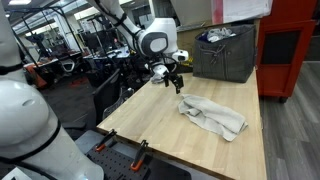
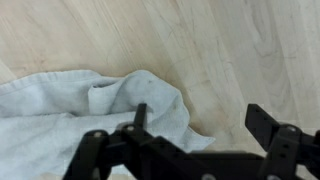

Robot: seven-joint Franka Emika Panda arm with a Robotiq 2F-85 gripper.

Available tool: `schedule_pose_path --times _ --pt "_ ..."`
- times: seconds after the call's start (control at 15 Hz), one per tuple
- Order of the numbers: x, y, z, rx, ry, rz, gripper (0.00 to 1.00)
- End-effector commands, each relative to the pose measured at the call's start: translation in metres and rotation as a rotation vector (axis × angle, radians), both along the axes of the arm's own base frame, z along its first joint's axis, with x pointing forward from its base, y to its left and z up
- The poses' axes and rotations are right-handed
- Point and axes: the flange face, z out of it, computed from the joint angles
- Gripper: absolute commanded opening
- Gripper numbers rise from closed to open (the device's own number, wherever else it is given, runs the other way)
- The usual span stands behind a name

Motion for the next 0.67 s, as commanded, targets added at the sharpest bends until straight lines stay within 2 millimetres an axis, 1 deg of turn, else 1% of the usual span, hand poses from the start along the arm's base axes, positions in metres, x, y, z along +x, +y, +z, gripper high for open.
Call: schedule_pose_path --times 0.0,0.27,0.53,0.6 --pt "0.02 -0.01 -0.023 -0.01 0.049 0.017 1.0" --pt "0.029 -0.013 -0.049 0.0 0.092 0.015 1.0" --pt "0.037 -0.018 -0.069 -0.002 0.114 0.007 1.0" --pt "0.039 -0.02 -0.073 -0.012 0.116 -0.002 0.75"
